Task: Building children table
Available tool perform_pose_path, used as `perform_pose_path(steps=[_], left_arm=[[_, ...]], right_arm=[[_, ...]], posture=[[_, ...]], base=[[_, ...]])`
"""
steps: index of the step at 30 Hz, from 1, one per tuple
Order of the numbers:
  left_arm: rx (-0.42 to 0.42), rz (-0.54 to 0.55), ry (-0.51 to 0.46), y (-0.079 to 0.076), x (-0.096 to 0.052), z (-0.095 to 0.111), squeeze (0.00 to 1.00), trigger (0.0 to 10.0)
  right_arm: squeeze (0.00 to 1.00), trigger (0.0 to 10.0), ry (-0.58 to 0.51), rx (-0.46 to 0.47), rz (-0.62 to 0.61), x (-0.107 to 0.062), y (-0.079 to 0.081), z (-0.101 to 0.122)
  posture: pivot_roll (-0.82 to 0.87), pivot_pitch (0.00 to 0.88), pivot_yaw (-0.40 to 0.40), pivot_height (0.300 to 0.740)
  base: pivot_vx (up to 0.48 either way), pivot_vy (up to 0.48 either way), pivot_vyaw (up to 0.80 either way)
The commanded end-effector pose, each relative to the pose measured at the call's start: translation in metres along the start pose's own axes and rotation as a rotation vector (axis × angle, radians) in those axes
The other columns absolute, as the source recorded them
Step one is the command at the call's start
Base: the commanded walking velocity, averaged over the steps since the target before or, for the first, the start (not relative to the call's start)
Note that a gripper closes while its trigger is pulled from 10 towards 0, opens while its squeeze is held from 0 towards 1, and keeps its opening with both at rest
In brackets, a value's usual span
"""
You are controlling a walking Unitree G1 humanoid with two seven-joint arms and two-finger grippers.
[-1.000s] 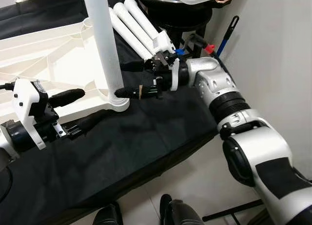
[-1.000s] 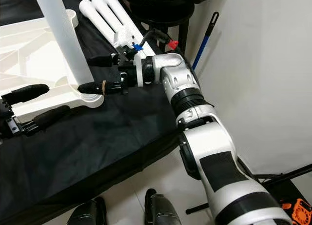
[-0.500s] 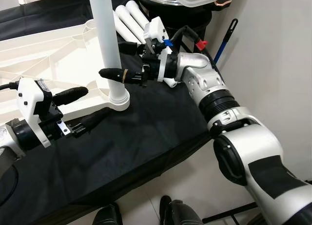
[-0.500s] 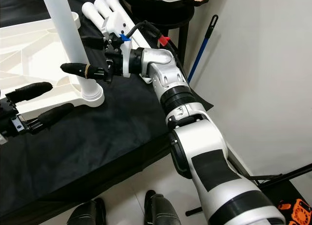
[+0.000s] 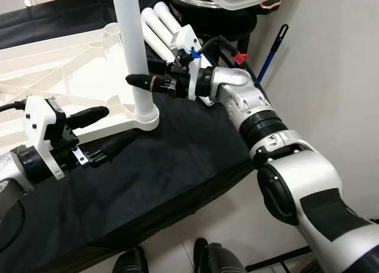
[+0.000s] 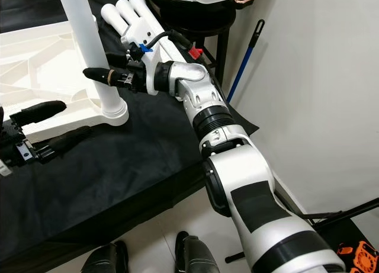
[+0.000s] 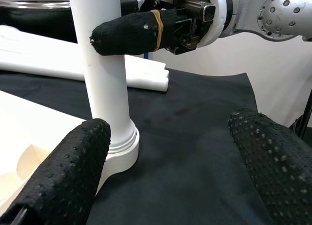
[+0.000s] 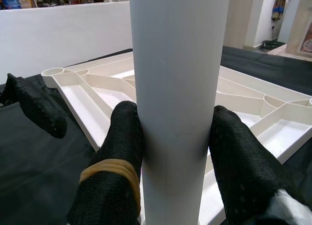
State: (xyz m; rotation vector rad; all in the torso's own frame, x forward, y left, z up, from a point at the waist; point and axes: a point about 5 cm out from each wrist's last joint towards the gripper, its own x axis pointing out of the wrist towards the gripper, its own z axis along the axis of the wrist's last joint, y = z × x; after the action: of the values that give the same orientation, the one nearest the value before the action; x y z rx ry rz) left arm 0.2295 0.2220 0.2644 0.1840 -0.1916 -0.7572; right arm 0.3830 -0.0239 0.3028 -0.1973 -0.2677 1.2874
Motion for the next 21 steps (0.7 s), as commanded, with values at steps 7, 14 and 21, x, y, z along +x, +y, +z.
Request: perform_pose_path(steps=[7,14,21], left_arm=[[0.004,-0.013,-0.003,-0.004,0.001,-0.002,0.00,10.0],[0.005,-0.003,-0.004,-0.005,-0.001,-0.002,0.00,10.0],[0.005,-0.006,0.000,-0.003,-0.001,-0.003,0.00,10.0]], right_arm=[[0.00,0.0,0.038,-0.063,-0.057,0.001,0.005,-0.006],[0.00,0.0,0.035,-0.045,-0.777,0.001,0.014,-0.017],[0.00,0.0,-0.047,0.044,-0.689,0.036,0.063,-0.016]], posture=[[0.10,0.208,-0.104,0.740],[0.11,0.212,-0.115,0.740],[0.10,0.207,-0.104,0.740]], base=[[0.000,0.000,0.00],[0.000,0.000,0.00],[0.000,0.000,0.00]])
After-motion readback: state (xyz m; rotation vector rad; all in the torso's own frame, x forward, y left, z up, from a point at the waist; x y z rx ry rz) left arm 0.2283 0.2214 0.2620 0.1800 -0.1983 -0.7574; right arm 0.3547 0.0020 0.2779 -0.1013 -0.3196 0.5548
